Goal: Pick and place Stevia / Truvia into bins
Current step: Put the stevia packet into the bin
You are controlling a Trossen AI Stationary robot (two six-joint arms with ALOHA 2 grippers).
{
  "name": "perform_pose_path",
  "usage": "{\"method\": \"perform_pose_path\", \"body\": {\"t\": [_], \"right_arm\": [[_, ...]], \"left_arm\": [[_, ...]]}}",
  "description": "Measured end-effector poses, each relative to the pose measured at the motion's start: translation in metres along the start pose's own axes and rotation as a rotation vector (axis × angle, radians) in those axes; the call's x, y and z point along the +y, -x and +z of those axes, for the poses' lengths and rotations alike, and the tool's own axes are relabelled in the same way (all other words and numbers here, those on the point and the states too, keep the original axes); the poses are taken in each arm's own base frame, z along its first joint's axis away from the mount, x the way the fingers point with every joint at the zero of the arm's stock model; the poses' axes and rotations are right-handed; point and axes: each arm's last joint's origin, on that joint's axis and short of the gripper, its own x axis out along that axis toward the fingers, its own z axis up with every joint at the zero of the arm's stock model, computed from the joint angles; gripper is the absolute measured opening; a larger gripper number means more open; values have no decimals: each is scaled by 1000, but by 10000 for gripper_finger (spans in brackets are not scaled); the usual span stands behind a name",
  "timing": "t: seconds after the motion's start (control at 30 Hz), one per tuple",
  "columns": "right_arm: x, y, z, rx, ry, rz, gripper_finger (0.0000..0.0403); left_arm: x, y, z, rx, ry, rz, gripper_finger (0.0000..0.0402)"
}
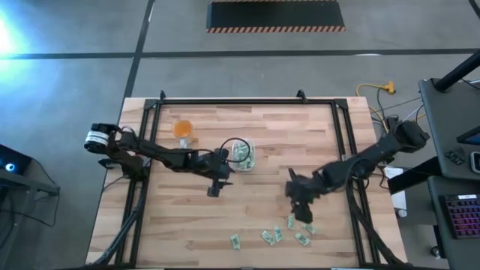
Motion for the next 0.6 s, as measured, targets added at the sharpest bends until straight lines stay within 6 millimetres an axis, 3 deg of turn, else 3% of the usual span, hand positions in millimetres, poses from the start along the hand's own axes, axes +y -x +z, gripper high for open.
{"method": "perform_pose_path", "body": {"t": [0.33,0.47,0.6], "right_arm": [[56,-5,-70,-126,-150,-76,169],[67,-12,-94,-171,-165,-109,164],[66,-23,-102,-154,-137,-161,159]], "left_arm": [[2,1,12,-122,-78,30,199],[3,1,15,-158,-82,39,199],[4,1,17,-160,-97,41,199]]}}
